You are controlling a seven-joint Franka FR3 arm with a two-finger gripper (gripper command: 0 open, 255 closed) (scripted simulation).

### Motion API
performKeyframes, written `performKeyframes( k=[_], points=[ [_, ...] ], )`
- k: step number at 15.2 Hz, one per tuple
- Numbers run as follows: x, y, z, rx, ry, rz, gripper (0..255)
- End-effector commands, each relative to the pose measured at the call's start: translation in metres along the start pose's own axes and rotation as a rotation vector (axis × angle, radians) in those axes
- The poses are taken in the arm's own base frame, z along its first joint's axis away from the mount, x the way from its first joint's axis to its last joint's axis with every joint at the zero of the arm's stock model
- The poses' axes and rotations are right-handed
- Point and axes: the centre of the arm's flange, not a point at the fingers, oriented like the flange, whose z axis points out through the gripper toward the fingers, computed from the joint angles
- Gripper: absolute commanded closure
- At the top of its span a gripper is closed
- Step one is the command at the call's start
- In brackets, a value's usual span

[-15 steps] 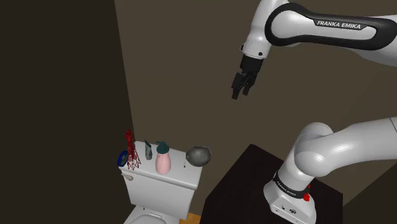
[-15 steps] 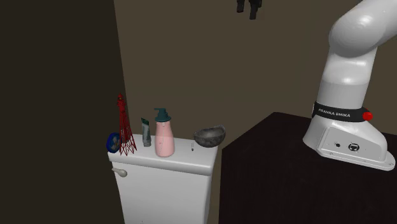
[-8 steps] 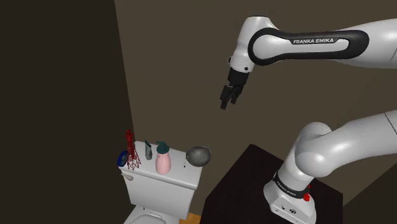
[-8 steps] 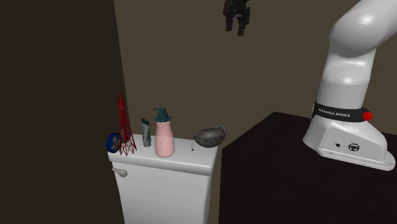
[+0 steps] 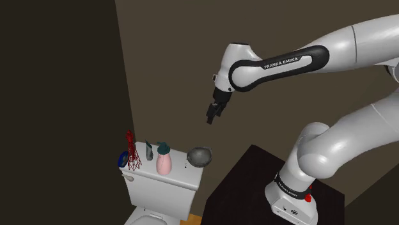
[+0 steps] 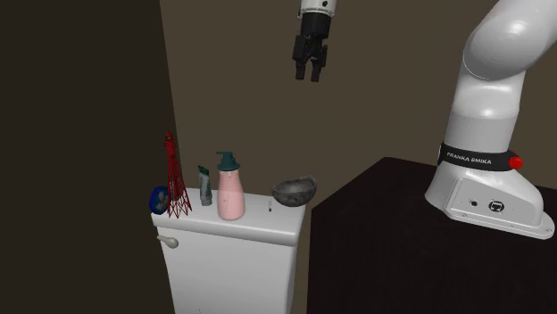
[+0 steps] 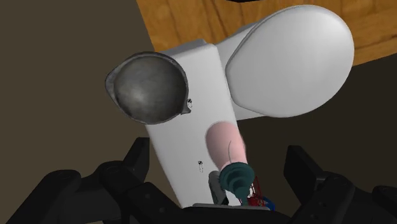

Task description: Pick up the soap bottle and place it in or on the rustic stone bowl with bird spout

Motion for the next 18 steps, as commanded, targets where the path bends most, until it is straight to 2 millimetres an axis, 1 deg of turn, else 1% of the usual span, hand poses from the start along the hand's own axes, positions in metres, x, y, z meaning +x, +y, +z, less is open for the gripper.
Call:
performKeyframes(
  k=[1,10,18],
  points=[
    [0.014,-0.005,0.024,-0.003,0.013,-0.027,0],
    [0.065,-0.026,0.126,-0.014,0.057,-0.145,0],
    [0.112,-0.049,0.215,-0.024,0.096,-0.25,0]
  ],
)
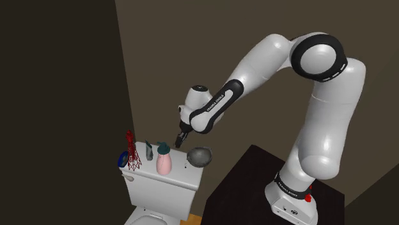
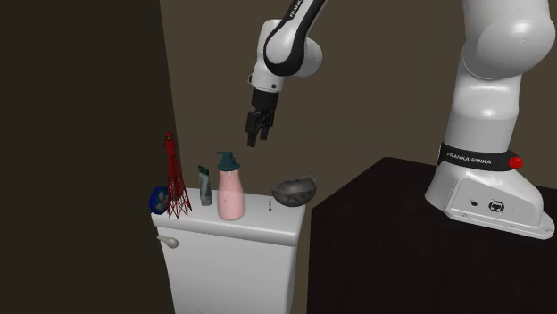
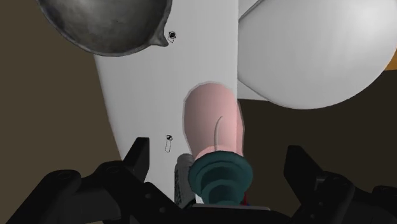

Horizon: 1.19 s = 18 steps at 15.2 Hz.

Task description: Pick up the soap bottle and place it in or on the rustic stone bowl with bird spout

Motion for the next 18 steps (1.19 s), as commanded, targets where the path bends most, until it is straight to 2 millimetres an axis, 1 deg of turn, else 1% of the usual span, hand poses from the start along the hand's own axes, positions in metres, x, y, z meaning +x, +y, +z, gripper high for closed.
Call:
performKeyframes(
  k=[1,6,13,14,18],
  points=[
    [0.013,-0.003,0.025,-0.003,0.011,-0.027,0],
    [0.041,-0.014,0.081,-0.009,0.035,-0.092,0],
    [0.042,-0.014,0.118,-0.009,0.035,-0.092,0],
    [0.042,-0.014,0.121,-0.009,0.035,-0.092,0],
    [0.042,-0.014,0.121,-0.009,0.035,-0.092,0]
  ],
)
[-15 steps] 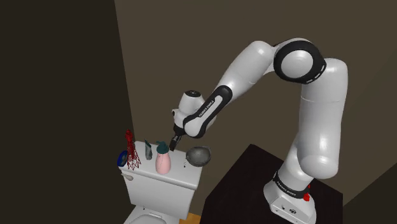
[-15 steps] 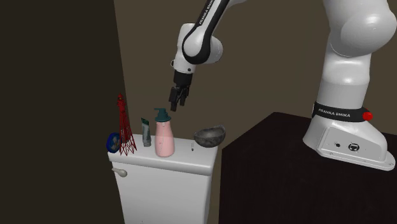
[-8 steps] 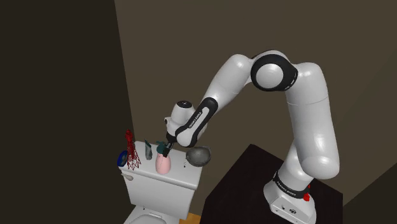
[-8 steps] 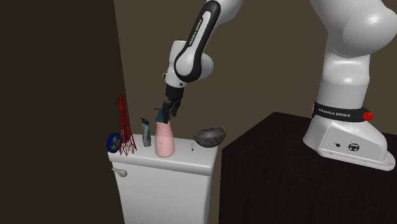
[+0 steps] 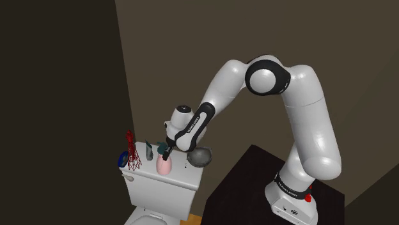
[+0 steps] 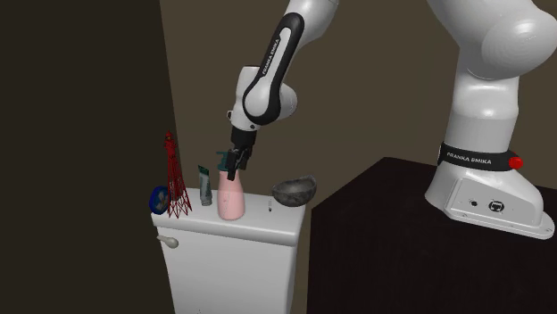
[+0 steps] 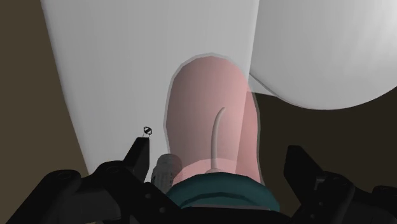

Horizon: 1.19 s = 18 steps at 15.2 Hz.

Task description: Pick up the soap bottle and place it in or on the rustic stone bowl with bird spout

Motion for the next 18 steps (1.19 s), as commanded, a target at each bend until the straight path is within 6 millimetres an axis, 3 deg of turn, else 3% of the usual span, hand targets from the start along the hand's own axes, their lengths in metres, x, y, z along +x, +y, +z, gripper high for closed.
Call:
performKeyframes(
  k=[1,4,5,14,18],
  points=[
    [0.0,0.0,0.0,0.0,0.0,0.0,0],
    [0.0,0.0,0.0,0.0,0.0,0.0,0],
    [0.0,0.0,0.0,0.0,0.0,0.0,255],
    [0.0,0.0,0.0,0.0,0.0,0.0,255],
    [0.005,0.0,-0.02,0.0,0.0,0.0,255]
  ],
)
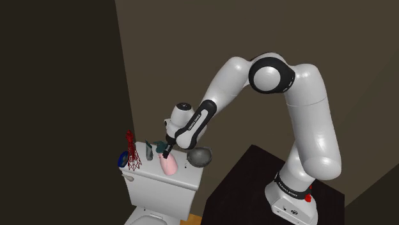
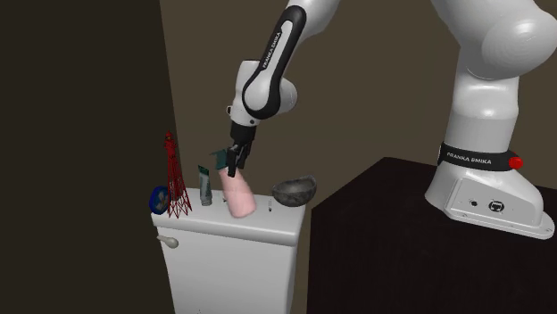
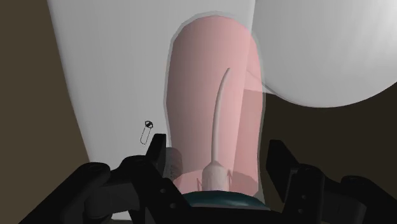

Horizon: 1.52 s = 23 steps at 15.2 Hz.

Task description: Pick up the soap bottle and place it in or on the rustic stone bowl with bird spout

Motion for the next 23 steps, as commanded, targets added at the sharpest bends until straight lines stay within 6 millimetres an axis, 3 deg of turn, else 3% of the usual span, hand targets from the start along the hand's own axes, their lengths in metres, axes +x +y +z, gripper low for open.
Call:
performKeyframes(
  k=[1,23],
  points=[
    [0.003,0.001,-0.011,0.0,0.0,0.0,255],
    [0.029,0.001,-0.124,0.0,0.0,0.0,255]
  ],
)
